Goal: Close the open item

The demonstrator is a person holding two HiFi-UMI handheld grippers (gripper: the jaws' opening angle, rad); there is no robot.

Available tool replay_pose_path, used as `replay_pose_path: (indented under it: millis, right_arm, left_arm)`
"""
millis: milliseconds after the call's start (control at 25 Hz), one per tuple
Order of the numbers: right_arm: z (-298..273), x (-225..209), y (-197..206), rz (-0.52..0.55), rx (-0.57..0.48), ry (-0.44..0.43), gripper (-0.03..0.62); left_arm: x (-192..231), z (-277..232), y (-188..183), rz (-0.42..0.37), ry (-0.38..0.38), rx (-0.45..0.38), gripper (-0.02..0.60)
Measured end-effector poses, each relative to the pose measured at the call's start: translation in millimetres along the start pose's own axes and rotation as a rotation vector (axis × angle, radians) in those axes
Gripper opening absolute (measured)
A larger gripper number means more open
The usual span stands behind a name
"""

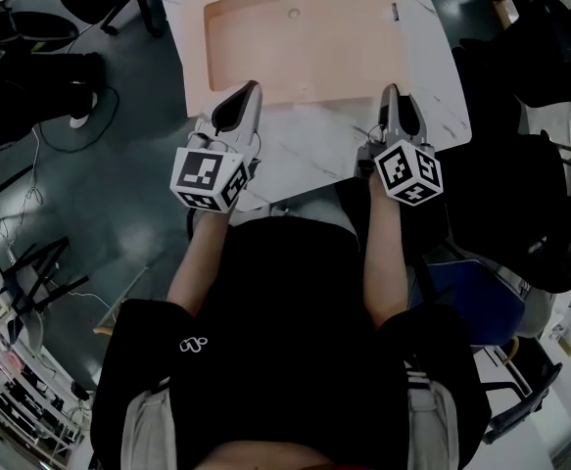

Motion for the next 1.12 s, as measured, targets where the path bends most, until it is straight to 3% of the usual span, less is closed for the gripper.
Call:
replay_pose_path:
  millis: [200, 760, 960, 1120]
  right_arm:
    - [-5.4, 1.1, -2.2, 0.008, -0.008, -0.007, 0.018]
    - [12.6, 0.8, -9.6, 0.078, 0.014, 0.0, 0.011]
    - [26.8, 5.1, -20.0, 0.165, 0.006, 0.026, 0.006]
    - [33.4, 25.0, -35.8, 0.326, 0.014, 0.011, 0.005]
  left_arm:
    - [2.8, 2.6, 1.9, 0.004, -0.011, 0.005, -0.002]
    - [-4.4, 1.9, 9.5, 0.023, 0.006, -0.005, -0.002]
    - [-2.7, 4.3, 12.6, 0.032, 0.014, -0.012, -0.002]
    - [-2.9, 7.2, 10.4, 0.05, 0.008, -0.026, -0.002]
Point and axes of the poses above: the fingertips, and each gripper's own axes: z backward along the fingers, x to its left, y out of its underside, the point moved 8 cm from there along z, backward along the fingers, and after that the axes turned 12 degrees about x, right-handed, at the moved point
